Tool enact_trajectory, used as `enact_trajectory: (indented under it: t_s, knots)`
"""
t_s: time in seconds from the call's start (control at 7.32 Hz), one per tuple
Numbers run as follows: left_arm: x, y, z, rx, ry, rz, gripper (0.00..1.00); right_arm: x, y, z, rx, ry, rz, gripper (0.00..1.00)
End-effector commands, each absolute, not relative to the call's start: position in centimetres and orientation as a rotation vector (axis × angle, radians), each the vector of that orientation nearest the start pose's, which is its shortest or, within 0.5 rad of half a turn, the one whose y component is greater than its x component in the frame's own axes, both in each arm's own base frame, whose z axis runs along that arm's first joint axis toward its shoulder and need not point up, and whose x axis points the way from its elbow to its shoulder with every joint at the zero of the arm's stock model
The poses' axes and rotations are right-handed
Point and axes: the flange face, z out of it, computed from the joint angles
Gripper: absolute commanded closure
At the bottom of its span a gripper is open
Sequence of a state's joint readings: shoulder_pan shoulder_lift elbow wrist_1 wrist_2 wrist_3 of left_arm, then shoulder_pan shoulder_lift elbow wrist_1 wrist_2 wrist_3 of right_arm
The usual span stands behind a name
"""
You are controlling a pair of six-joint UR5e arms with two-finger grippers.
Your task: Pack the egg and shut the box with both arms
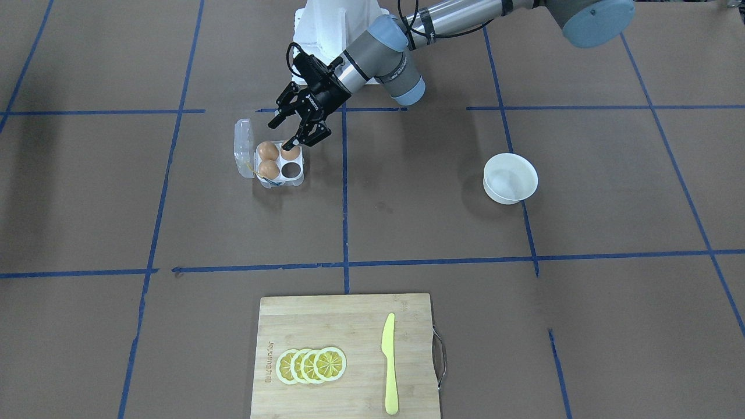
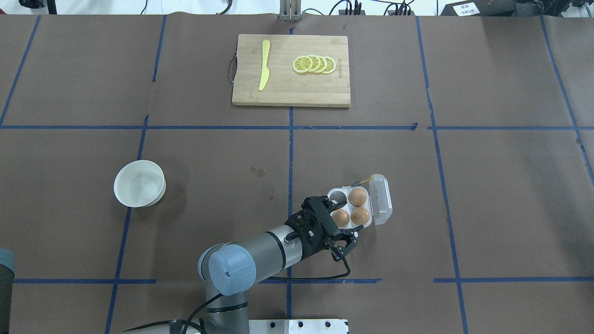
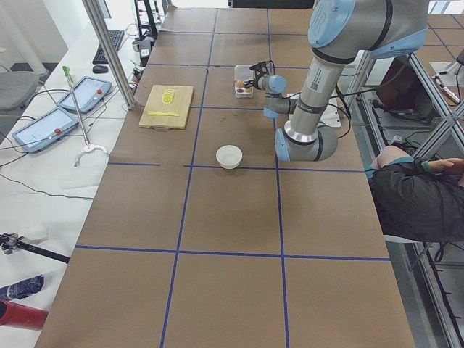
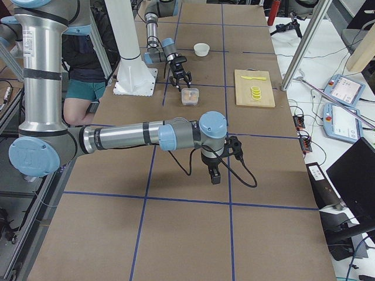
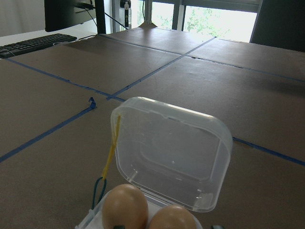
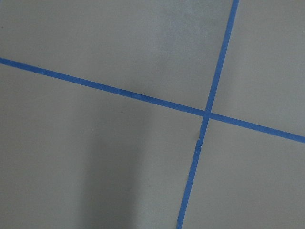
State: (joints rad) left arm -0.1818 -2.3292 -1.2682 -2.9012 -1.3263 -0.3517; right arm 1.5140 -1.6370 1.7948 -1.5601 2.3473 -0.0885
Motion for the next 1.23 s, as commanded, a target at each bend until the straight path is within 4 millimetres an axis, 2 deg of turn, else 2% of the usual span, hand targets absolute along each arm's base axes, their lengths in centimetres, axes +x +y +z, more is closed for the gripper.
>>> enact_trajectory:
  t_s: [0.0,0.14,0.27,0.41,0.55,0.68,0.82,0.96,1.09]
  knots:
    - [65.7,-30.1,15.9,1.295,1.324,0.547,0.24,3.7,-47.2,57.9,0.171,-0.774,-0.203,0.00]
    - [64.6,-31.6,15.9,1.277,1.332,0.559,0.14,3.7,-47.1,58.0,0.169,-0.775,-0.201,0.00]
    - [63.3,-32.7,14.7,1.242,1.323,0.588,0.03,3.7,-47.1,58.0,0.170,-0.775,-0.202,0.00]
    - [61.1,-33.8,14.0,1.147,1.315,0.598,0.01,3.7,-47.1,58.0,0.170,-0.775,-0.202,0.00]
    - [57.7,-34.3,13.4,1.023,1.319,0.578,0.00,3.7,-47.1,58.0,0.170,-0.775,-0.202,0.00]
    - [54.3,-34.5,13.5,0.830,1.387,0.484,0.00,3.7,-47.1,58.0,0.170,-0.775,-0.202,0.00]
    - [53.1,-34.7,14.7,0.693,1.430,0.350,0.00,3.7,-47.0,58.0,0.169,-0.775,-0.202,0.00]
    - [51.9,-36.6,17.6,0.649,1.338,0.314,0.00,3.7,-47.1,58.0,0.170,-0.775,-0.202,0.00]
    - [48.7,-38.5,17.0,0.589,1.233,0.289,0.00,3.7,-47.1,58.0,0.170,-0.775,-0.202,0.00]
